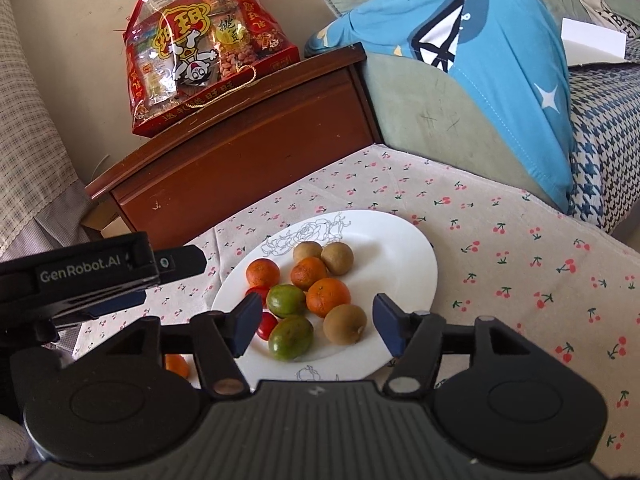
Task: Organize fruits
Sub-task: 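Grasp a tangerine with the right tool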
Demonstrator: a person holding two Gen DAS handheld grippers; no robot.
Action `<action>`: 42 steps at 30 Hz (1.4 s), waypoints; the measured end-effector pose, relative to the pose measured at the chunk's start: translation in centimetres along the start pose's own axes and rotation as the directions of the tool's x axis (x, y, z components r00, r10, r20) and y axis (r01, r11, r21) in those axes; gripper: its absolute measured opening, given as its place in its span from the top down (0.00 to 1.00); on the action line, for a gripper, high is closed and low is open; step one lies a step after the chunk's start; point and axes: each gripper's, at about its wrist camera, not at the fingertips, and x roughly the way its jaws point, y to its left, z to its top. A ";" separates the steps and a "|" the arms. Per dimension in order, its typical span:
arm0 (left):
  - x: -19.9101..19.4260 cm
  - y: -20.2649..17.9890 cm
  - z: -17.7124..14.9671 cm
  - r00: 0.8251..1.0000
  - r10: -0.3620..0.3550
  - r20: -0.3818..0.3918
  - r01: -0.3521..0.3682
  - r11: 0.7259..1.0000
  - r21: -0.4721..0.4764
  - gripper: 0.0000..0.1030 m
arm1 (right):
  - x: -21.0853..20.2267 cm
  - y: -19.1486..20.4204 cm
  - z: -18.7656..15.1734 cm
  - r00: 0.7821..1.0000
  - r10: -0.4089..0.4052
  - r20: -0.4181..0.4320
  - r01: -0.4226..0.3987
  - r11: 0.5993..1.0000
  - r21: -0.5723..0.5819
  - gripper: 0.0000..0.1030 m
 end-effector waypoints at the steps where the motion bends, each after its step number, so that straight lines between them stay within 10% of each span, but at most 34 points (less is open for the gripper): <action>1: -0.4 0.1 0.0 1.000 0.000 0.002 0.000 1.000 -0.004 0.24 | -0.2 0.2 -0.2 1.000 0.001 -0.004 -0.001 1.000 -0.008 0.38; 42: -6.0 7.7 -5.8 0.978 0.181 -0.105 -0.198 0.965 -0.172 0.23 | -2.4 6.8 -6.9 0.972 0.147 -0.185 -0.197 0.937 -0.288 0.33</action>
